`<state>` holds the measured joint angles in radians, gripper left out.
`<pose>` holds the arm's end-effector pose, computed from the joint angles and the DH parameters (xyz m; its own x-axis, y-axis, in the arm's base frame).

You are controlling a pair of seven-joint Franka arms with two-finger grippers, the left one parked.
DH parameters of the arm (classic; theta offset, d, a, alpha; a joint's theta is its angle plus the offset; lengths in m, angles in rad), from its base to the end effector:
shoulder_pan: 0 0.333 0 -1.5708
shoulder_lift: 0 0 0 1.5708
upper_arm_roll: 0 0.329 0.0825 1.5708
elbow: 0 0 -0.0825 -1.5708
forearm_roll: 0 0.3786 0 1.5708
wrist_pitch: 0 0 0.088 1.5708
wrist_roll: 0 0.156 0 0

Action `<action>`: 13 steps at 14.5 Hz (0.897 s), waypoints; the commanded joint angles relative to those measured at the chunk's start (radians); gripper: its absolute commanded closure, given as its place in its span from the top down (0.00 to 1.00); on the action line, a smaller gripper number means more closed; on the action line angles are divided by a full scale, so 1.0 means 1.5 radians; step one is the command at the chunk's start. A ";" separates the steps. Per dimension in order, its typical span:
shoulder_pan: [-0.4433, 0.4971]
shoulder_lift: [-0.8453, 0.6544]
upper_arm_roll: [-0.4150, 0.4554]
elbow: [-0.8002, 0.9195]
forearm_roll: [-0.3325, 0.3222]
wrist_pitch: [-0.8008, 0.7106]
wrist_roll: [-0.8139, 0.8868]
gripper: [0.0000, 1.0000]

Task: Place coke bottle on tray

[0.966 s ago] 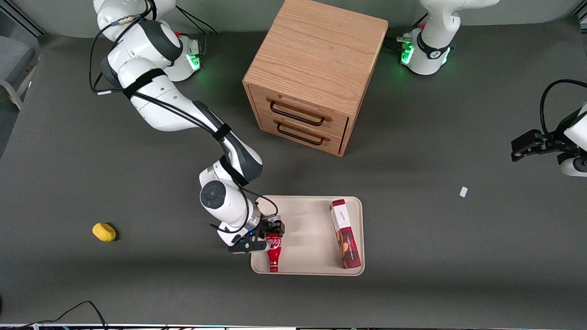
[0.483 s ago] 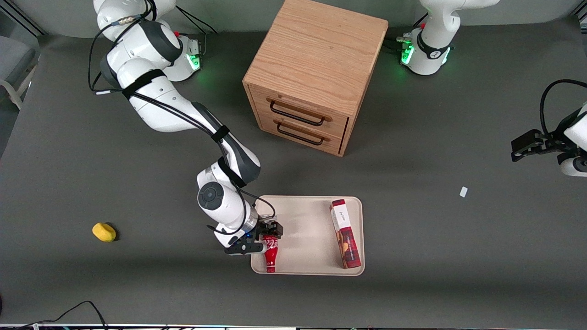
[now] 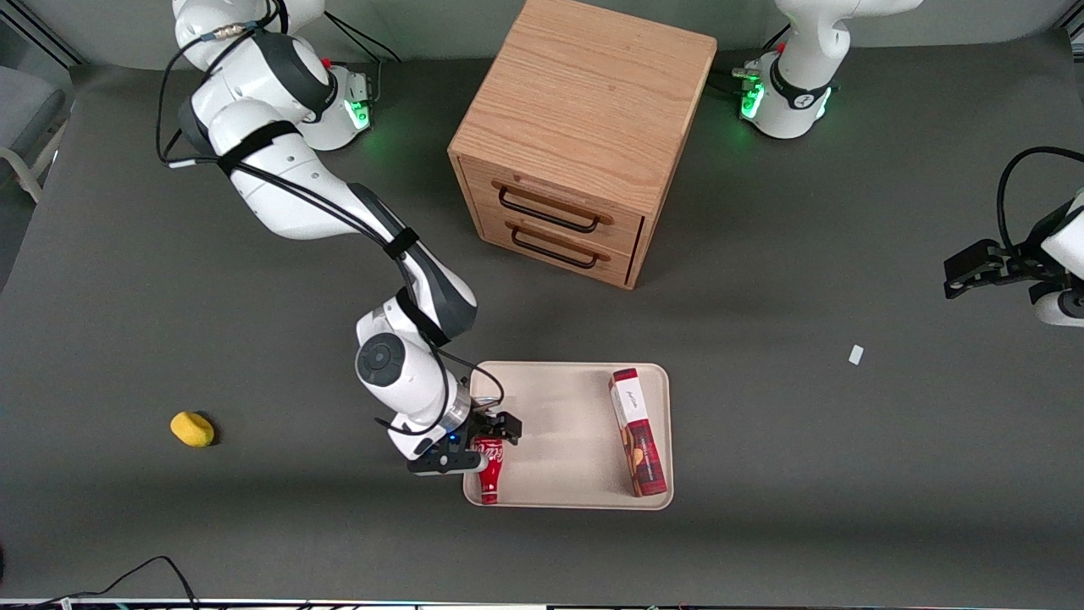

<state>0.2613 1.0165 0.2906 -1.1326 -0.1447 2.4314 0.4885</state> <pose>0.7341 0.3586 0.1920 0.9758 -0.0411 0.2147 0.0148 -0.9674 -0.2529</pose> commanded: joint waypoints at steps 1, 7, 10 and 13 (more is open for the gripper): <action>-0.045 -0.135 -0.004 -0.094 -0.008 -0.085 0.001 1.00; -0.153 -0.395 -0.001 -0.266 0.000 -0.279 -0.111 1.00; -0.192 -0.520 -0.005 -0.338 0.028 -0.367 -0.131 1.00; -0.231 -0.641 -0.006 -0.428 0.038 -0.379 -0.147 1.00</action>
<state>-0.0502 0.2170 0.2841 -1.6094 -0.1216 1.8497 0.3062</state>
